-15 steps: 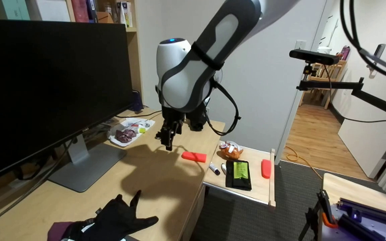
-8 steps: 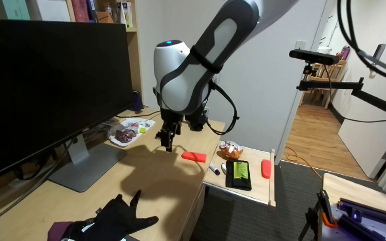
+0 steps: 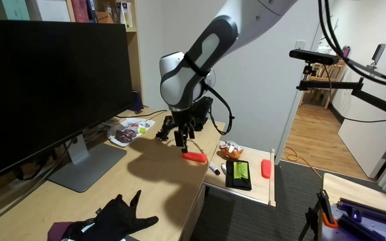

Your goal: Move the black gloves to the left then put the orange object in the drawer

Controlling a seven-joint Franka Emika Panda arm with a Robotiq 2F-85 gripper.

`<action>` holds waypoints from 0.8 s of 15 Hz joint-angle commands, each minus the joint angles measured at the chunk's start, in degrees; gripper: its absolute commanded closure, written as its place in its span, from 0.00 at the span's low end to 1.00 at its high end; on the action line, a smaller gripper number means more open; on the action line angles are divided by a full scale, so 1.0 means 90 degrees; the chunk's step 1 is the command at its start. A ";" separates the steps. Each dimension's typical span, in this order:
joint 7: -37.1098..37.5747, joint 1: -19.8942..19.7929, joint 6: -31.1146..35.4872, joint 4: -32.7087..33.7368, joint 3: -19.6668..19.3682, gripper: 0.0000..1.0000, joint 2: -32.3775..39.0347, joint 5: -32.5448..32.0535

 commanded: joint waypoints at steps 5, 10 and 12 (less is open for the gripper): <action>-0.0197 -0.0622 -0.0558 0.1411 0.0068 0.00 0.1154 0.0446; -0.0244 -0.0849 -0.0496 0.1734 0.0135 0.00 0.1623 0.0615; -0.0264 -0.0869 -0.0489 0.1758 0.0171 0.00 0.1716 0.0630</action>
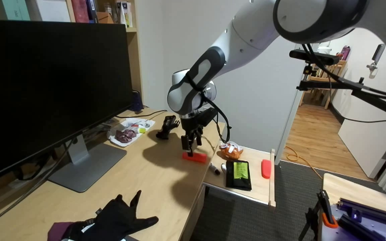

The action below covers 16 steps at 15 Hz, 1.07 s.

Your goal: Move the black gloves to the left then put the orange object in the drawer

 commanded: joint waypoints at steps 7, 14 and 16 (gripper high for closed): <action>-0.0235 -0.0023 0.1004 -0.0081 0.0176 0.00 0.0153 -0.0024; -0.0468 -0.0058 0.2087 -0.0664 0.0291 0.00 0.0057 -0.0146; -0.0628 -0.0060 0.2089 -0.0827 0.0356 0.00 -0.0007 -0.0168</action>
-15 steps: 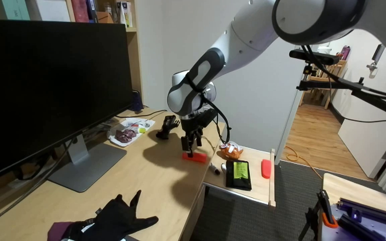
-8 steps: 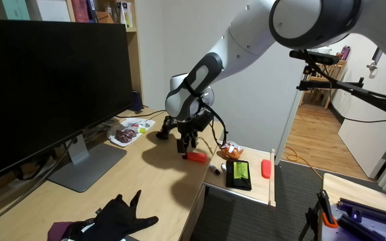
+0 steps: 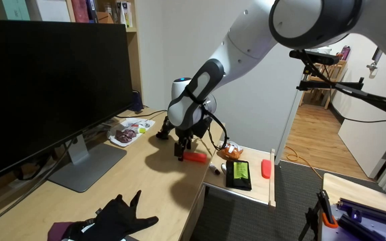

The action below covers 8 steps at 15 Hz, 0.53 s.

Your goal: Move the black gloves to the left then put the orange object in the drawer

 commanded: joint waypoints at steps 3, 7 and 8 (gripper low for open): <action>-0.0645 -0.0103 0.0065 -0.0495 0.0212 0.00 -0.0300 -0.0177; -0.1152 -0.0125 -0.0066 -0.0616 0.0317 0.00 -0.0437 -0.0310; -0.1148 -0.0113 -0.0070 -0.0640 0.0329 0.24 -0.0465 -0.0296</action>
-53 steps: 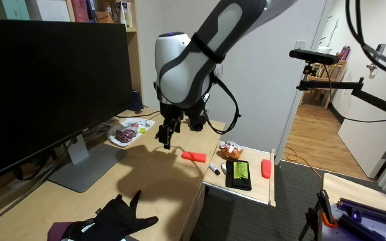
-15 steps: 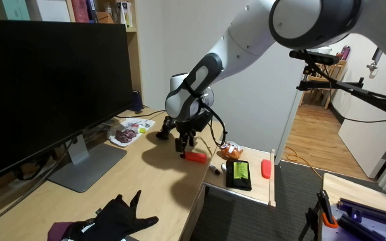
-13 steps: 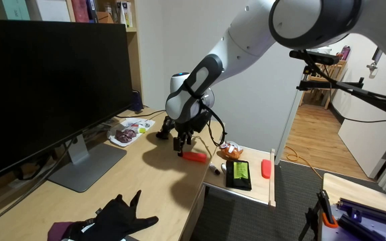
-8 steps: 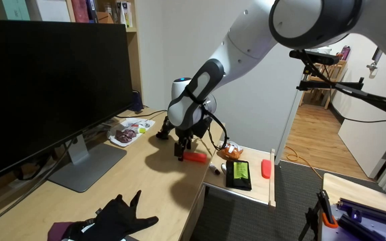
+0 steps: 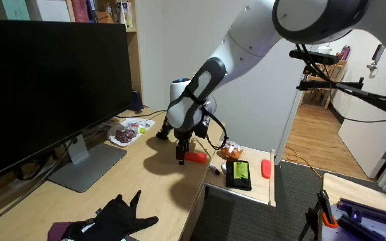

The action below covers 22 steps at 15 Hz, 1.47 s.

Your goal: Move the black gloves to the left then put the orange object in the drawer

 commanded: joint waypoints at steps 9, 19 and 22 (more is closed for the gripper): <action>0.0068 -0.0052 0.0169 -0.0607 -0.0048 0.80 -0.0851 -0.0057; 0.0304 0.0022 -0.0088 -0.0952 -0.0410 0.21 -0.1036 -0.0201; 0.0225 0.0008 -0.0175 -0.1125 -0.0382 0.03 -0.1067 -0.0243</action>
